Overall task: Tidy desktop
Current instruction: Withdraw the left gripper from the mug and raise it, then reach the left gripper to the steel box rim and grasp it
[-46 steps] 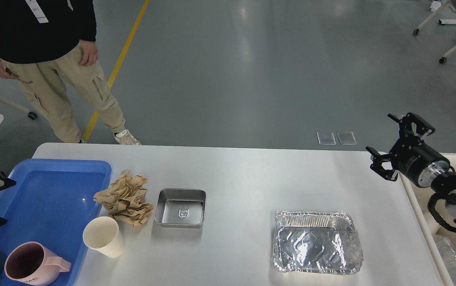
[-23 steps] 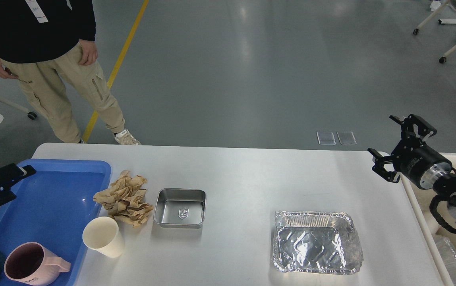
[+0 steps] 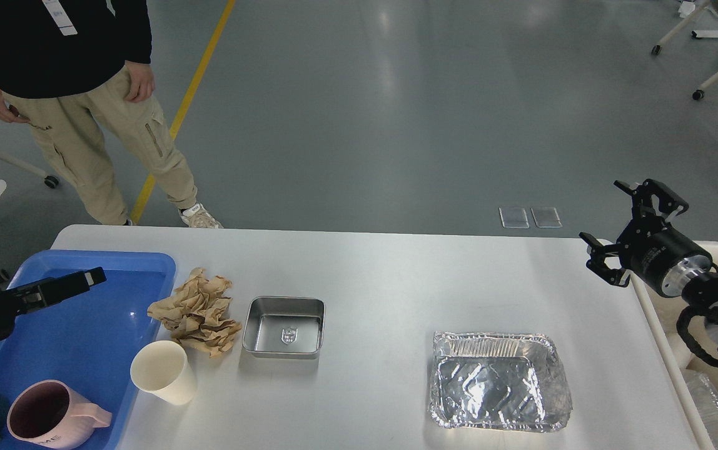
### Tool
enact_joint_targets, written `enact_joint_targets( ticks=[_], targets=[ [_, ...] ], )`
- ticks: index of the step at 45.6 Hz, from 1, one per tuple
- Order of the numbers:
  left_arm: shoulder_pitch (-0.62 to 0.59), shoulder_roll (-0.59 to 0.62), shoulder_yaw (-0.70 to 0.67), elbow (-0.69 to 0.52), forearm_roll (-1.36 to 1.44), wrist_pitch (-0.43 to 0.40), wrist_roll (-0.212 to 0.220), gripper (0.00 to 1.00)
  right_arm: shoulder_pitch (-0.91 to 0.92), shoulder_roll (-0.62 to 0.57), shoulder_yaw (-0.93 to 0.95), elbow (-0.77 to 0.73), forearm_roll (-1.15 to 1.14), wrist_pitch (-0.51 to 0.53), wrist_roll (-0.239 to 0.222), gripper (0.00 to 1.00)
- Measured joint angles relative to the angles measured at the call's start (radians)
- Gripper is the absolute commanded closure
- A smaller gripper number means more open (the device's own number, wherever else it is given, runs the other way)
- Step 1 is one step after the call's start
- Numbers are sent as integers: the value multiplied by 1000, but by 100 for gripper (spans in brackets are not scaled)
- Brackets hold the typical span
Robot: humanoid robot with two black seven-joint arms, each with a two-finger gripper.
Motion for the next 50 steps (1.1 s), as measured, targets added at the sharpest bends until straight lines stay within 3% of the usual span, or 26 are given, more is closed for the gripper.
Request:
enact_joint_targets(
  ticks=[9,22,37,50],
  targets=[
    [-73,-105,4,102,151,-91,9,4,-1,0,0,3,0,0,0,0],
    [-144,-247,25,161,270,-157,20,4,-6,3,-1,2,-1,0,0,0],
    [-318,-374,264,204,322,-170,0,4,-8,3,1,1,-1,0,0,0],
    [-338,-494,330,298,322,-173,0,4,-8,1,3,4,-1,0,0,0]
  ],
)
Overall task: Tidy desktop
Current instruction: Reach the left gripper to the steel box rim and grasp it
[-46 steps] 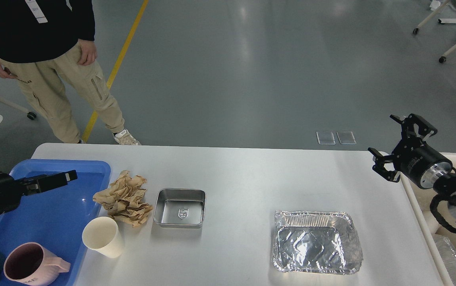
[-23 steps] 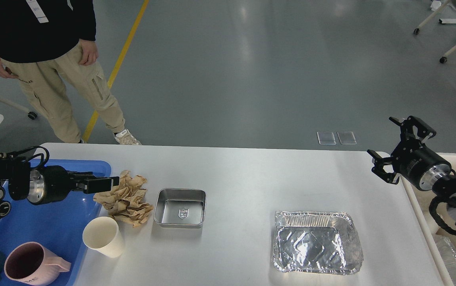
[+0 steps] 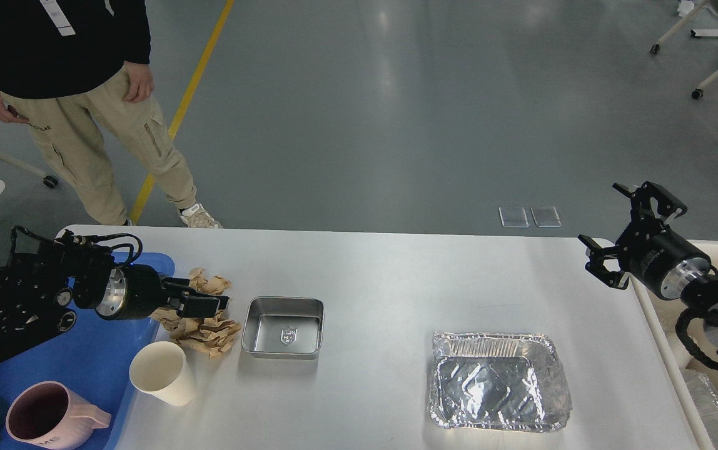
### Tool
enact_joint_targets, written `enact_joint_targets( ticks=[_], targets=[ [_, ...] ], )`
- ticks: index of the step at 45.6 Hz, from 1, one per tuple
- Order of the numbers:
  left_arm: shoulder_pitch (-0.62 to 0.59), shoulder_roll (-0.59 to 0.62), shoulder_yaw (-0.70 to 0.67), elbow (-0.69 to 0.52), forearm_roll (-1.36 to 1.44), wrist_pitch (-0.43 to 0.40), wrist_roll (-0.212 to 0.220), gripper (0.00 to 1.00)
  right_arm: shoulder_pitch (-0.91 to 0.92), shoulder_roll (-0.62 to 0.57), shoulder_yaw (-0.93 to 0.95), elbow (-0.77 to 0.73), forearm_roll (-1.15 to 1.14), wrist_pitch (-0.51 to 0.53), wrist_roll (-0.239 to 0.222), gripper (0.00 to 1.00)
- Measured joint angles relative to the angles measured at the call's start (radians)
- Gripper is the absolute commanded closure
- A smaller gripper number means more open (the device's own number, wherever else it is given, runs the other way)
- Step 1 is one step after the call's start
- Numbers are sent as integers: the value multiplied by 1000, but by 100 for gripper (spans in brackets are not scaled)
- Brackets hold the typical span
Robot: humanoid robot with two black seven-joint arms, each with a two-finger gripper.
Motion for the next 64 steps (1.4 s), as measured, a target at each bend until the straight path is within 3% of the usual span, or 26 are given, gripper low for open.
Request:
enact_joint_targets(
  ticks=[14,35,45,50,64],
  targets=[
    [0,-111,13,67,-3,0,-2,4,-1,-3,0,0,0,0,0,0],
    [16,-156,62,119,0,5,-24,4,-9,-10,2,-3,0,2,6,0],
    [17,-162,71,146,0,10,-42,20,-9,-12,3,-1,0,3,7,0],
    [16,-172,72,156,0,11,-65,21,-9,-12,4,-1,0,3,7,0],
    [12,-222,84,202,1,15,-80,30,-9,-14,4,-2,0,5,7,0]
  ],
)
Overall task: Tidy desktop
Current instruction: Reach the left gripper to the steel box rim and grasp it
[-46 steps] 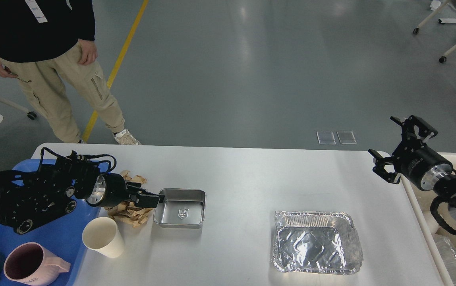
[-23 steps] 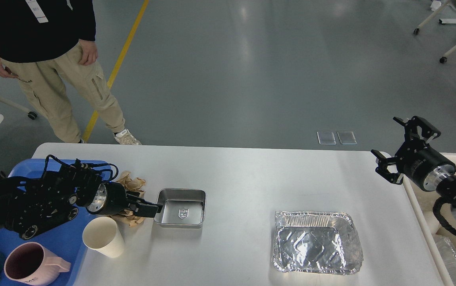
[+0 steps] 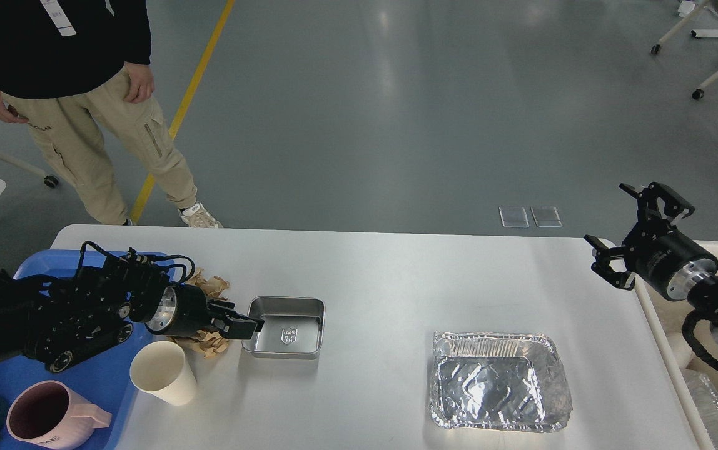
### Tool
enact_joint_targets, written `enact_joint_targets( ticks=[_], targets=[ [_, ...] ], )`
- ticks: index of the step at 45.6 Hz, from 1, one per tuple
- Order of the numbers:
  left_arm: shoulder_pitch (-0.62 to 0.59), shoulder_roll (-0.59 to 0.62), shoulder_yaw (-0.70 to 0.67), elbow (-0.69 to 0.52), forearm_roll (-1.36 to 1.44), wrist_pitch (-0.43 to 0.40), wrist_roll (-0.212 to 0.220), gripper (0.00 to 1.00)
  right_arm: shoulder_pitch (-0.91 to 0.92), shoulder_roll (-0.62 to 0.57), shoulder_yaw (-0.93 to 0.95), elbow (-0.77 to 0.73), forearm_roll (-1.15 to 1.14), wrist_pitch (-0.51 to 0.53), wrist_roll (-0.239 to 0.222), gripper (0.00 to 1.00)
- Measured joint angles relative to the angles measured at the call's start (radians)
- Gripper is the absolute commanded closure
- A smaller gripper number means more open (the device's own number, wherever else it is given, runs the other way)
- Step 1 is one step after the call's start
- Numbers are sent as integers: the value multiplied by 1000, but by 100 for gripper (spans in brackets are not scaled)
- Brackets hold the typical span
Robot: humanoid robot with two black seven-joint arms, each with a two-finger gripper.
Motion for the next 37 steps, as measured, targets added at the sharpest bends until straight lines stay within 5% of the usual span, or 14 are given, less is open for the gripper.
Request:
enact_joint_targets(
  ticks=[18,23,29,37],
  targets=[
    [0,-39,54,57,2,30,-63,33,-2,-9,0,0,0,0,2,0],
    [5,-40,55,74,1,33,-65,45,-2,-9,0,0,0,0,2,0],
    [15,-40,56,87,1,50,-84,74,-2,-9,0,0,0,0,4,0],
    [16,-39,70,103,1,56,-110,85,-3,-9,0,1,0,0,5,0]
  ],
)
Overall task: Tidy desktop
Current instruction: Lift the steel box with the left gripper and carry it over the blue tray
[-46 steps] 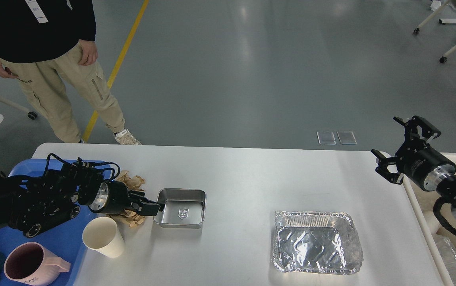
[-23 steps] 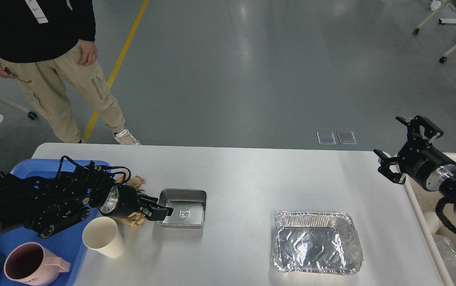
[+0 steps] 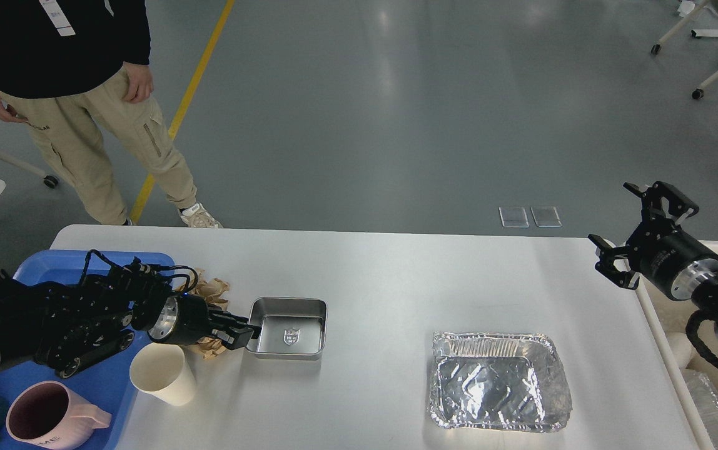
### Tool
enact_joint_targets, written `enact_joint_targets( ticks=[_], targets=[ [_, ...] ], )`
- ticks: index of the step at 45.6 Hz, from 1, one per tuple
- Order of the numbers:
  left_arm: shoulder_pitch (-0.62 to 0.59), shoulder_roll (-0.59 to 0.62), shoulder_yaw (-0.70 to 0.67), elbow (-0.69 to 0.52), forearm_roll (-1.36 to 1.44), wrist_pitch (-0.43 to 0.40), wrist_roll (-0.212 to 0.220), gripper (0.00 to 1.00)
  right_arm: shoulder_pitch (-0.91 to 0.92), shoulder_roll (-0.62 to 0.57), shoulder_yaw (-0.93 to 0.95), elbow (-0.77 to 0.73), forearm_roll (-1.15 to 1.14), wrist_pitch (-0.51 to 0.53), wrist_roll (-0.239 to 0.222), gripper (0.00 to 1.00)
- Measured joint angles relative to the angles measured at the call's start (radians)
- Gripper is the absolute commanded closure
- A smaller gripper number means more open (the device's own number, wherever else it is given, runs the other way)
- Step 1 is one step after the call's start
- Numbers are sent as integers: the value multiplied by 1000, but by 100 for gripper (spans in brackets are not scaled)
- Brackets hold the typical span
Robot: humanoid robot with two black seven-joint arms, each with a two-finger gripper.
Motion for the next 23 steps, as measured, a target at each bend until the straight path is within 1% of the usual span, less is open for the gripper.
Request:
enact_joint_targets(
  ticks=[2,9,14,23],
  targets=[
    [0,0,3,4,0,1,-3,88,-1,0,0,0,0,0,0,0],
    [-1,-1,7,8,0,2,-24,91,-2,0,0,0,0,0,0,0],
    [-1,-1,7,10,0,2,-31,98,-2,0,1,-1,0,0,0,0],
    [-1,1,11,13,0,2,-55,99,-2,0,2,-1,0,0,2,0]
  ],
)
